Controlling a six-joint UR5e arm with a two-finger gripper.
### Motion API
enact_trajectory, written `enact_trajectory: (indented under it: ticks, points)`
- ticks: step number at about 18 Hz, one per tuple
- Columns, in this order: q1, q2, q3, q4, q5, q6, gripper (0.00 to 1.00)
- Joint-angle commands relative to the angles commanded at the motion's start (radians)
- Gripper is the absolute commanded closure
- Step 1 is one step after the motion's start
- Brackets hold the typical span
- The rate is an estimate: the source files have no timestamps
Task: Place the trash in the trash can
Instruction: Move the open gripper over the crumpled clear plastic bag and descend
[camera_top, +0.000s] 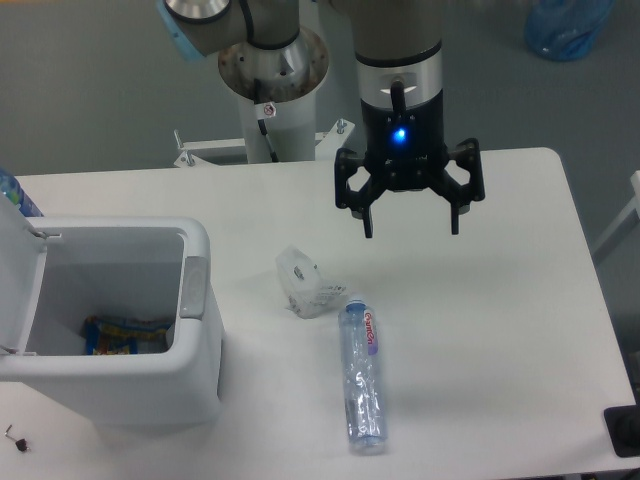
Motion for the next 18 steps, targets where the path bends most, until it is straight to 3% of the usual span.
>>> enact_trajectory:
  ticks: [5,10,14,18]
  points:
    - [-0.006,0.000,-0.008,-0.003,0.034,-0.005,0.00]
    - [-0.006,0.005,-0.067,0.003,0.025,-0.017,0.00]
    - [-0.008,0.032,-0.153,0.023,0.028,-0.069,0.00]
    - [-0.017,0.051,-0.279,0.031,0.026,-0.117,0.00]
